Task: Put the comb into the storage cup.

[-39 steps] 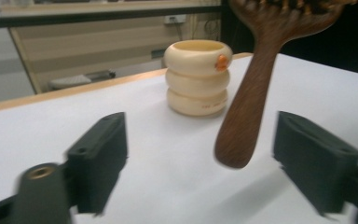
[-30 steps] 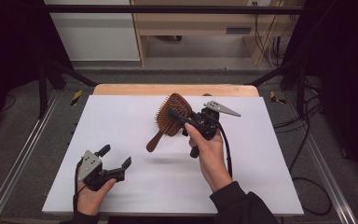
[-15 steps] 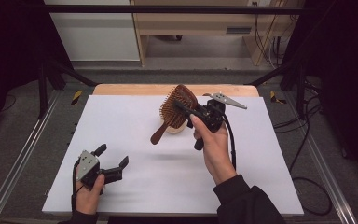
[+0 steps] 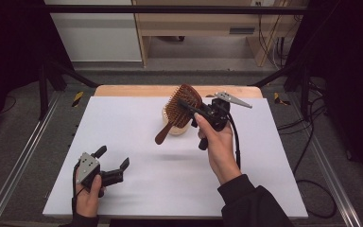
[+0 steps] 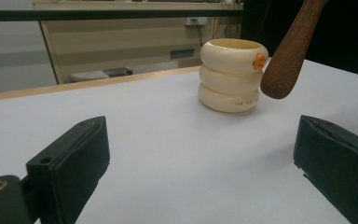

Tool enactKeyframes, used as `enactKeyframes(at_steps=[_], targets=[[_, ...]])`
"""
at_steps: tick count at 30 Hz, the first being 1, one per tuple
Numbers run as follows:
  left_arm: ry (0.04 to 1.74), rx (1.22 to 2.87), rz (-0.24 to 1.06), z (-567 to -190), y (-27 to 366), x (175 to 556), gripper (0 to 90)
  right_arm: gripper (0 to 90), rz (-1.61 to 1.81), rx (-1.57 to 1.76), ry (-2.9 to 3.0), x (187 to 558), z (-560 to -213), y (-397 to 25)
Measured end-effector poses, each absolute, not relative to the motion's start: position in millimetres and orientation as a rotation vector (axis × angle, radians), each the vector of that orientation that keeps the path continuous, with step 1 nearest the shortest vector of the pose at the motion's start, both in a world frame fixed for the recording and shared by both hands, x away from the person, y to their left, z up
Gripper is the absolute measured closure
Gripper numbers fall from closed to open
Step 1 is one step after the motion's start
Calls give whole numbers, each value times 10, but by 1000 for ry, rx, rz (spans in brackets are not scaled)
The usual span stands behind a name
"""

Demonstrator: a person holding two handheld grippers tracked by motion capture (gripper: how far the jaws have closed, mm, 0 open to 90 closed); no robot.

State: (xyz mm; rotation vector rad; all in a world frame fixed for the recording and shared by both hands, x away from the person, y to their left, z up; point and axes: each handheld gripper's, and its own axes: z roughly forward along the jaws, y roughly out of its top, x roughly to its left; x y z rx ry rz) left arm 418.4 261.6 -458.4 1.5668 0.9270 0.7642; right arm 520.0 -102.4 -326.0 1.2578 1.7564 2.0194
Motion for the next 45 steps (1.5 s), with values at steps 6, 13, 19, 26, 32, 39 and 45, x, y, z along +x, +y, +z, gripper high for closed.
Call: enactKeyframes(at_steps=[6,13,19,26,32,39,45], targets=[[923,1571,765,-4586,2607,4181,37,503,2018,1253,1749,5216,-3202,-1028],[918,1574,770,-4586,2608,4181,37,503,2013,1246,1740,5248,-3131,-1036],[913,1579,770,-4589,2597,4181,37,503,2016,1247,1734,5268,-3115,-1047],[906,1583,774,-4588,2589,4178,36,503,2019,1249,1729,5280,-3099,-1044],[904,1584,774,-4587,2589,4177,36,502,2022,1252,1719,5300,-3075,-1042],[902,1586,776,-4588,2588,4178,36,502,2021,1252,1707,5337,-3018,-1044],[902,1588,777,-4588,2586,4176,35,502,2018,1263,1693,5372,-2985,-1063]])
